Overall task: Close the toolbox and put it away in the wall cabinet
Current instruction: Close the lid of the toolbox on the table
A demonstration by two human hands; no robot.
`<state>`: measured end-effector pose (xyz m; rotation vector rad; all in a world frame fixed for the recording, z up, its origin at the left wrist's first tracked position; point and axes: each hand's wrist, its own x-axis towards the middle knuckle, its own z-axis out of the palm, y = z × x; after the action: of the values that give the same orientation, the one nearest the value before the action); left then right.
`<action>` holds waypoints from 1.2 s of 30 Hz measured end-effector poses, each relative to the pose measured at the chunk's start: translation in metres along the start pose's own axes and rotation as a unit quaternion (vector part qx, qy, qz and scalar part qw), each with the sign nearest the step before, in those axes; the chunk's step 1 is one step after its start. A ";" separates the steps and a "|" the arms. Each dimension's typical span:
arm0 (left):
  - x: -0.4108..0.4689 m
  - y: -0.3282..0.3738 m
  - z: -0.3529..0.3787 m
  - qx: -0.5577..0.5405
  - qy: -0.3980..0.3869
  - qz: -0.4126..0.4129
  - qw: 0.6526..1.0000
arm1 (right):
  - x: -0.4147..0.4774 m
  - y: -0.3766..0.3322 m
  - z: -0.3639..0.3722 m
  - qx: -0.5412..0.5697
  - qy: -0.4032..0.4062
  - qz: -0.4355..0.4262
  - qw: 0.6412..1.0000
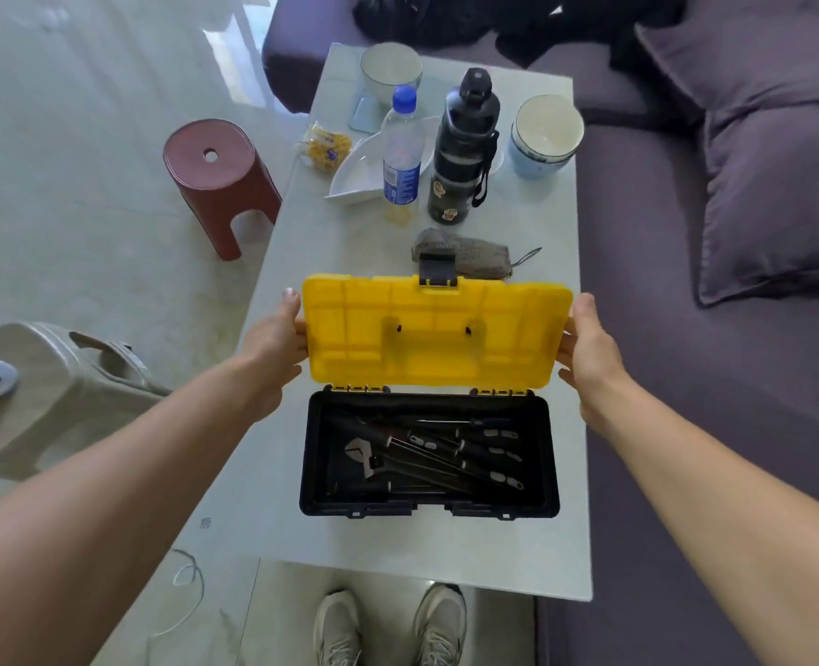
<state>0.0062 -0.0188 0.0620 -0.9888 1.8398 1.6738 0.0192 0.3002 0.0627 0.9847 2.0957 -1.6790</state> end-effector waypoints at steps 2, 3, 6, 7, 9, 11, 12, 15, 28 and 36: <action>-0.012 -0.003 -0.008 -0.027 -0.015 -0.010 0.999 | -0.019 0.003 -0.009 0.025 -0.014 -0.007 1.000; -0.019 -0.005 -0.012 -0.047 -0.023 -0.018 0.998 | -0.027 0.006 -0.013 0.035 -0.024 -0.006 0.999; -0.036 -0.016 -0.020 -0.089 -0.034 -0.036 0.995 | -0.047 0.020 -0.027 0.062 -0.052 0.011 0.997; -0.042 -0.021 -0.021 -0.089 -0.027 -0.038 0.995 | -0.053 0.026 -0.030 0.066 -0.058 0.016 0.996; -0.051 -0.035 -0.021 -0.087 -0.018 -0.041 0.995 | -0.062 0.041 -0.035 0.065 -0.064 0.015 0.996; -0.057 -0.050 -0.021 -0.095 -0.023 -0.039 0.994 | -0.068 0.055 -0.036 0.062 -0.073 0.004 0.995; -0.059 -0.057 -0.021 -0.095 -0.024 -0.036 0.995 | -0.070 0.062 -0.036 0.061 -0.075 0.002 0.995; -0.062 -0.078 -0.018 -0.057 -0.018 -0.023 0.998 | -0.076 0.085 -0.031 0.043 -0.084 0.012 0.995; -0.075 -0.098 0.015 0.468 0.003 0.170 0.867 | -0.108 0.105 0.003 -0.420 0.033 -0.109 0.900; -0.056 -0.086 0.061 0.668 -0.106 0.388 0.626 | -0.185 0.147 0.088 0.203 0.091 0.221 0.949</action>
<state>0.0992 0.0524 0.0392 0.6987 2.6016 0.1697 0.2335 0.1697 0.0389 1.6474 1.4795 -1.8553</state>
